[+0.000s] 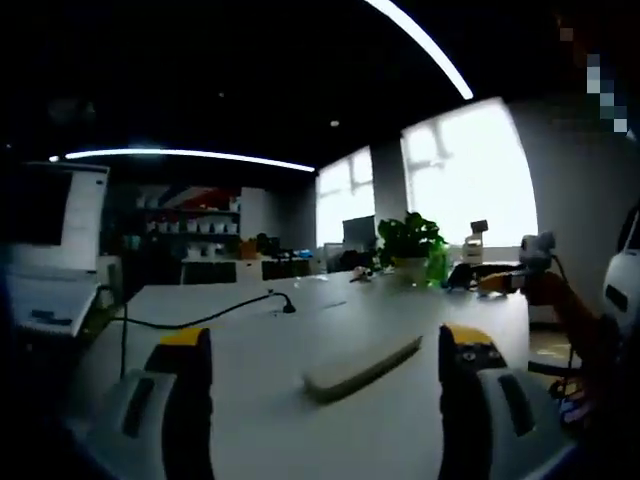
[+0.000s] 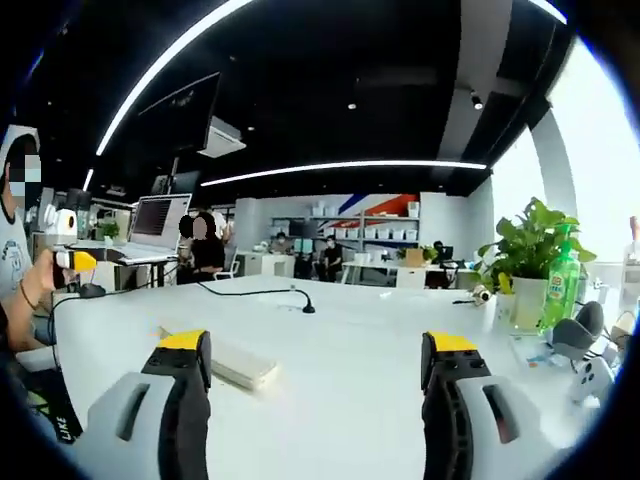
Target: Arrange the utensils inside the cutlery case until each visible utensil rests in its matching compartment.
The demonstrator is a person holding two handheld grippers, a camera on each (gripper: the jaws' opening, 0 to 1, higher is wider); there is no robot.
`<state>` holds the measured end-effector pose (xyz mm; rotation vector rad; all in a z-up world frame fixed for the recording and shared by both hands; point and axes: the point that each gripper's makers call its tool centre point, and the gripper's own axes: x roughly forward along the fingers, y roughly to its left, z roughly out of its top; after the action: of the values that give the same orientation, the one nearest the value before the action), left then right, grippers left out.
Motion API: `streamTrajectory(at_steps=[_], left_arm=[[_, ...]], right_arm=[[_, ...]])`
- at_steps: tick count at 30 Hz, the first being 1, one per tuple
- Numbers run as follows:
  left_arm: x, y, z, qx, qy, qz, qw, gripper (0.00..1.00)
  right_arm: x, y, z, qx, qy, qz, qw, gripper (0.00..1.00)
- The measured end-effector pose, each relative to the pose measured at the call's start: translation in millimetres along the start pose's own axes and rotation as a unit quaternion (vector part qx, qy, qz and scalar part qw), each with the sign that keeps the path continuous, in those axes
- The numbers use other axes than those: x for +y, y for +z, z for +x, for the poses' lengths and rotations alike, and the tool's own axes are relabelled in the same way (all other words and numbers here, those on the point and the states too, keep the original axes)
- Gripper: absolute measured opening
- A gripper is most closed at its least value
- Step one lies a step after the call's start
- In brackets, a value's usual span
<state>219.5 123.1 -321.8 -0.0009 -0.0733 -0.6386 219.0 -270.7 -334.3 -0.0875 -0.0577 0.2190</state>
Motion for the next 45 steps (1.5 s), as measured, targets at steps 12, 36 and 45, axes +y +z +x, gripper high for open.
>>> streamTrajectory(at_steps=[12, 36, 45], left_arm=[[25.5, 9.6, -33, -0.003, 0.108, 0.03, 0.9937, 1.0], [37.0, 26.2, -54, -0.031, 0.213, 0.011, 0.9765, 1.0], [43.6, 26.4, -58, -0.034, 0.226, 0.008, 0.9735, 1.0]], right_arm=[[-51, -7.4, -36, 0.02, -0.105, 0.0, 0.9943, 0.98], [-85, -12.1, -60, 0.026, -0.175, 0.026, 0.9839, 0.99], [-83, -10.9, -59, 0.028, -0.172, 0.022, 0.9845, 0.99]])
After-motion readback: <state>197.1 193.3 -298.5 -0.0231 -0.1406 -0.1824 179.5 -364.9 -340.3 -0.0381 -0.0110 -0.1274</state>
